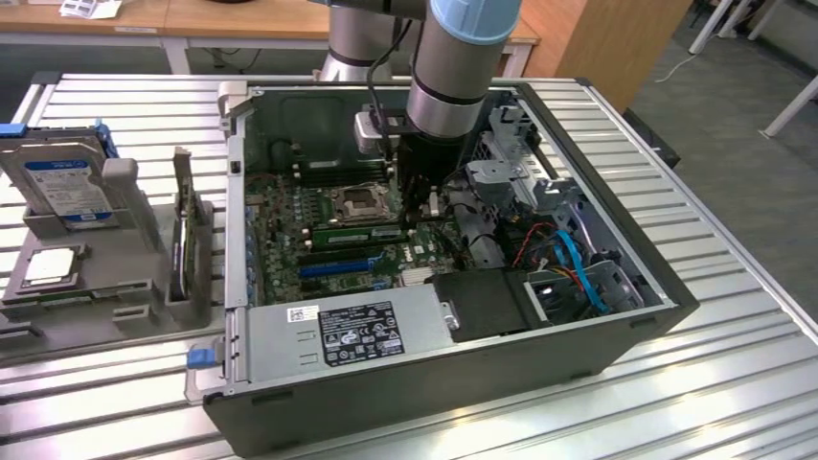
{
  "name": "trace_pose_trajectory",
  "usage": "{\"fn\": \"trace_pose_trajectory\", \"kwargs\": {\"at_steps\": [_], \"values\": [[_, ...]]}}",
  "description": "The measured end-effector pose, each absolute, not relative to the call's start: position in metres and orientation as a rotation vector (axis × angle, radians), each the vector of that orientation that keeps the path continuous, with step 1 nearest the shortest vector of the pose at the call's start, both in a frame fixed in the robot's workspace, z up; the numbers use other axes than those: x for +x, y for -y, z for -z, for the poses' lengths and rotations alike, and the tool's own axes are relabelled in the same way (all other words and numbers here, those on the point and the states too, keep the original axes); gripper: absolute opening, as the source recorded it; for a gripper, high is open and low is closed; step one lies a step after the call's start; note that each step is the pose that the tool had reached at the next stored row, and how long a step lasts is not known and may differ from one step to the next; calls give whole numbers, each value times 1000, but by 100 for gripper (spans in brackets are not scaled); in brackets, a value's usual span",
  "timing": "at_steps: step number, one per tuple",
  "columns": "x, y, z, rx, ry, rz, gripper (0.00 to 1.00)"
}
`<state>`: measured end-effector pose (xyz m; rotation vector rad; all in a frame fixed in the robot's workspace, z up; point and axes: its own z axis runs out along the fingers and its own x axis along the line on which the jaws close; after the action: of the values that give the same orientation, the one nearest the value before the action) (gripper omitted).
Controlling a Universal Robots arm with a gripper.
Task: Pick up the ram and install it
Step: 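Press down the ram until it locks into place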
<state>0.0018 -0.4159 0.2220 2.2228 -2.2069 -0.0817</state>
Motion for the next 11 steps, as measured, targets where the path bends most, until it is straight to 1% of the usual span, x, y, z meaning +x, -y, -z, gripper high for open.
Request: {"fn": "trace_pose_trajectory", "kwargs": {"at_steps": [11], "values": [[2,416,-222,2223,2207,82,10]]}}
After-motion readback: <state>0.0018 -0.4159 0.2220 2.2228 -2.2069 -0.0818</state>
